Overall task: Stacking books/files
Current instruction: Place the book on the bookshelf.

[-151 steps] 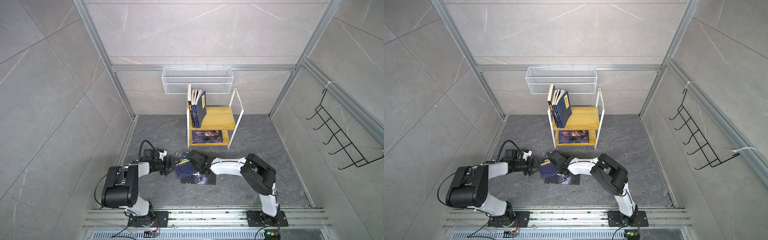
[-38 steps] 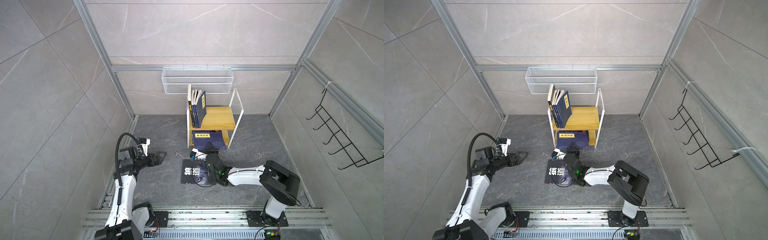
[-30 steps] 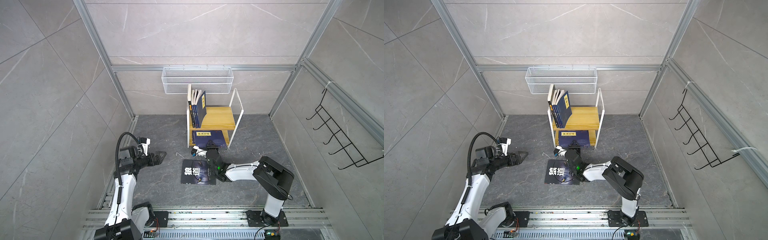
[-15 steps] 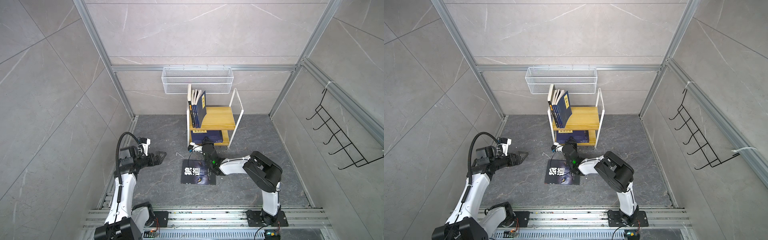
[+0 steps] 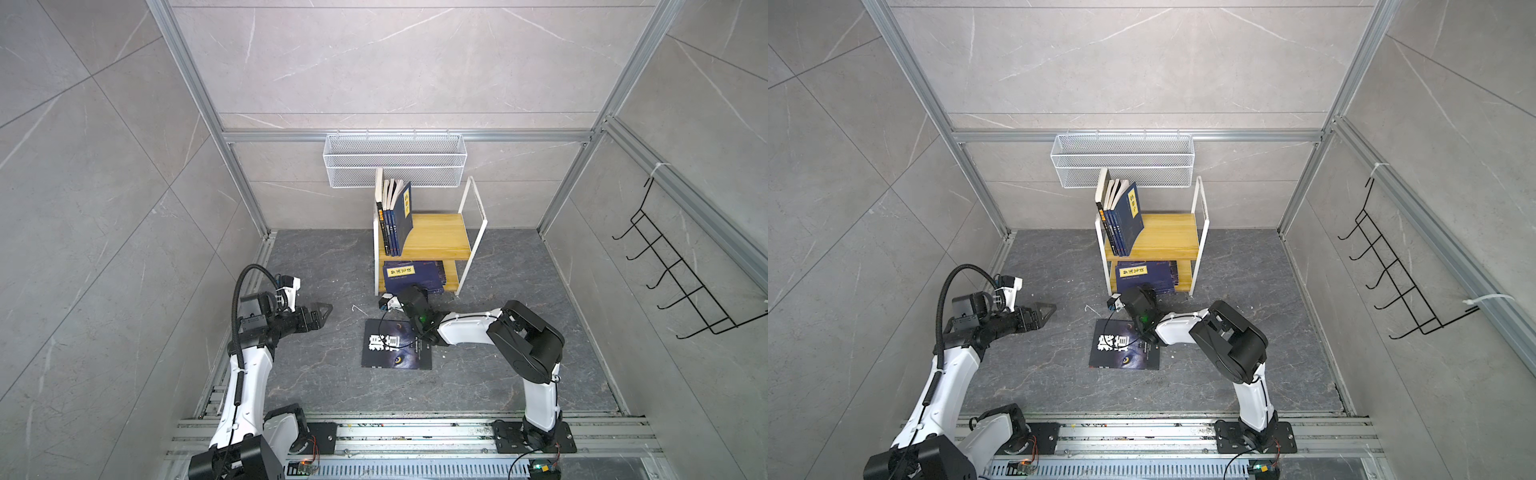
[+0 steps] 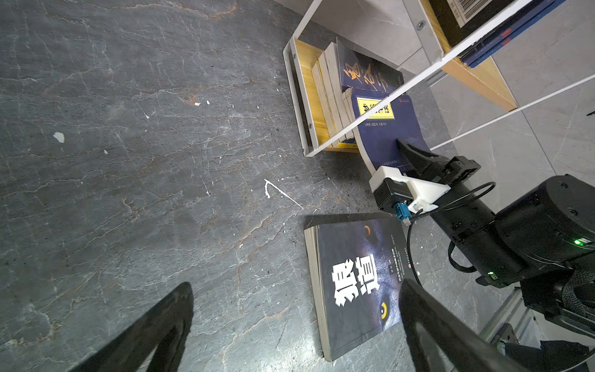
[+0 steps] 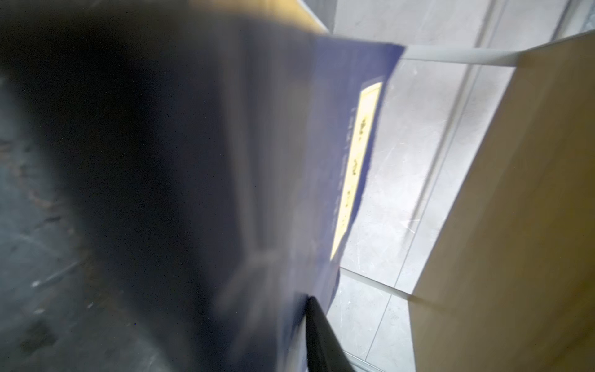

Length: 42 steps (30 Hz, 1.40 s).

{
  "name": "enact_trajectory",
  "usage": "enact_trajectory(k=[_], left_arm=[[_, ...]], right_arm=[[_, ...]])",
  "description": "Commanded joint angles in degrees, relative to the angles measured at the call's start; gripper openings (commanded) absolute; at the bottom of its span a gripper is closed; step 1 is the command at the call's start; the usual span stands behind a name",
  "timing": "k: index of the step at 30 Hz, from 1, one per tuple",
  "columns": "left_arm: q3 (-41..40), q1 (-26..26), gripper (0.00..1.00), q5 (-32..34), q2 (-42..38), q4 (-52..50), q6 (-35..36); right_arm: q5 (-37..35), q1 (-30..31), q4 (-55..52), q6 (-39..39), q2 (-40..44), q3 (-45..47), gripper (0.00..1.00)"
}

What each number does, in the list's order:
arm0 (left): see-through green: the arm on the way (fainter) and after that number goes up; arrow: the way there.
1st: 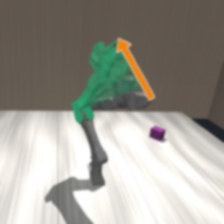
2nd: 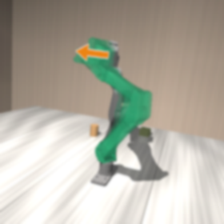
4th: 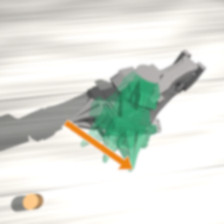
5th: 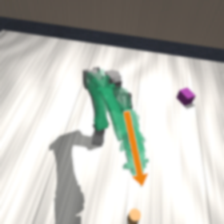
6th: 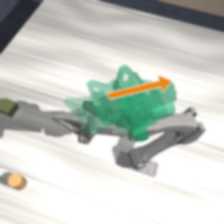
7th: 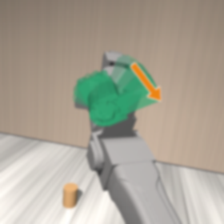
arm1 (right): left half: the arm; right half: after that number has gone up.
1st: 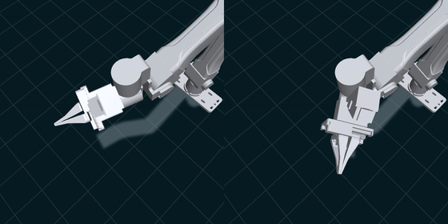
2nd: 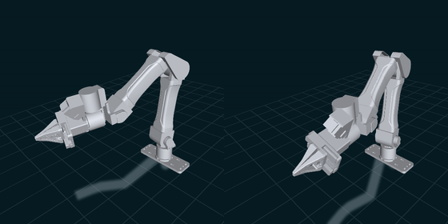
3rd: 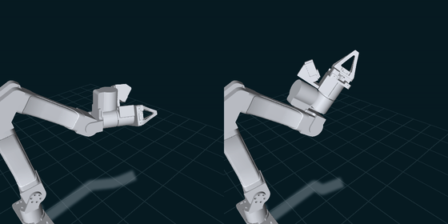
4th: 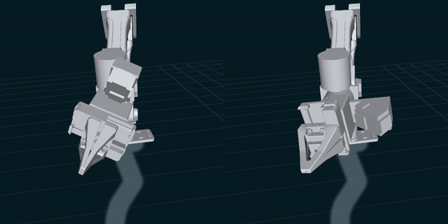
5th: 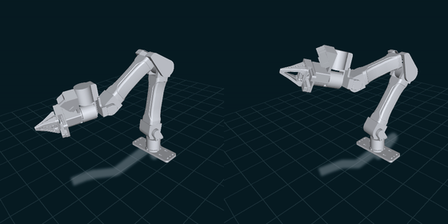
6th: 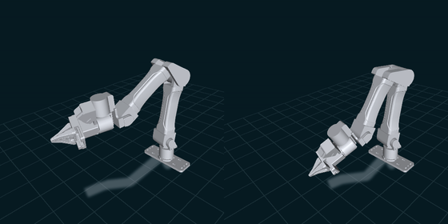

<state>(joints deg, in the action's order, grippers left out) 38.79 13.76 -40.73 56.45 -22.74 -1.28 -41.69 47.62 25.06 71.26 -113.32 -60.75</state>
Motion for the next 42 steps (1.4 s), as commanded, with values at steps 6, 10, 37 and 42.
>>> enact_trajectory(k=[6,10,37,42], left_arm=[[1.6,-0.1,1.0,-0.6,-0.6,0.4,0.9],[1.0,-0.2,1.0,-0.5,-0.8,0.8,1.1],[0.8,-0.1,1.0,-1.5,-1.1,1.3,0.8],[1.6,-0.2,1.0,-1.8,-1.0,0.2,0.3]], right_arm=[[0.2,-0.6,-4.6,-4.6,3.9,-1.4,0.0],[-0.9,-1.1,-4.0,-4.4,2.1,-2.8,0.0],[16.6,-3.6,-28.1,-11.8,9.7,-9.8,0.47],[17.3,-3.7,-31.8,-12.0,8.4,-11.5,0.47]])
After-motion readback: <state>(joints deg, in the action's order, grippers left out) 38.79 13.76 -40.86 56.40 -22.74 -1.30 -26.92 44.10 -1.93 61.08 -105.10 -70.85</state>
